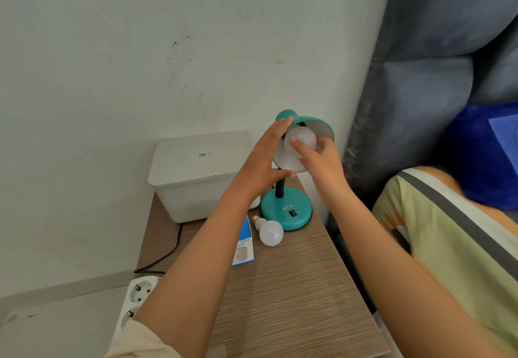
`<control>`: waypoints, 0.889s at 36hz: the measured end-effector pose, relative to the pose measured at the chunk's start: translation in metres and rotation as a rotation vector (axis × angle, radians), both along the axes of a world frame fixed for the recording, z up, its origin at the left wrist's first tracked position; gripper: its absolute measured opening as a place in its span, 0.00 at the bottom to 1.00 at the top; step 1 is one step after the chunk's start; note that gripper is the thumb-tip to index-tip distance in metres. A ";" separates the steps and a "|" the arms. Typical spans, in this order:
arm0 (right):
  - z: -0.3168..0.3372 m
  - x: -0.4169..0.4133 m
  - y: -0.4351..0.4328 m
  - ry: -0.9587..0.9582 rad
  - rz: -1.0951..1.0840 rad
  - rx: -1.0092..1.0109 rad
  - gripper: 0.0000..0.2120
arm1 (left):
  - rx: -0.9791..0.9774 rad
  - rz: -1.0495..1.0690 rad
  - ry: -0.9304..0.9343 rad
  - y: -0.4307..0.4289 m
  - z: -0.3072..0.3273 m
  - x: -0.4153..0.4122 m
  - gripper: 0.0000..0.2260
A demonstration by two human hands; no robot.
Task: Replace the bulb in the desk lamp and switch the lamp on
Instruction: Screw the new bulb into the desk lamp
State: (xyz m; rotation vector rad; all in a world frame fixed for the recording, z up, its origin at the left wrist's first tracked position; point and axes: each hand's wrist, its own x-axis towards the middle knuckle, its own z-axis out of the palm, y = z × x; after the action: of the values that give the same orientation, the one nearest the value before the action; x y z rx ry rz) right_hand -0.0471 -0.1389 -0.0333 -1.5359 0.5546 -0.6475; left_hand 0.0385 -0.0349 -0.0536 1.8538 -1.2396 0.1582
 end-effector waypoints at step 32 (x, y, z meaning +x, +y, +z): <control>0.002 -0.001 0.001 0.007 -0.072 -0.254 0.25 | 0.012 -0.009 -0.006 0.001 0.001 0.002 0.46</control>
State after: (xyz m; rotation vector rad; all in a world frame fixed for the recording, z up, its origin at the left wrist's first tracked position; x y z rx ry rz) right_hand -0.0482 -0.1381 -0.0308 -1.7624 0.5507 -0.7910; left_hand 0.0403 -0.0343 -0.0524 1.8595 -1.2550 0.1519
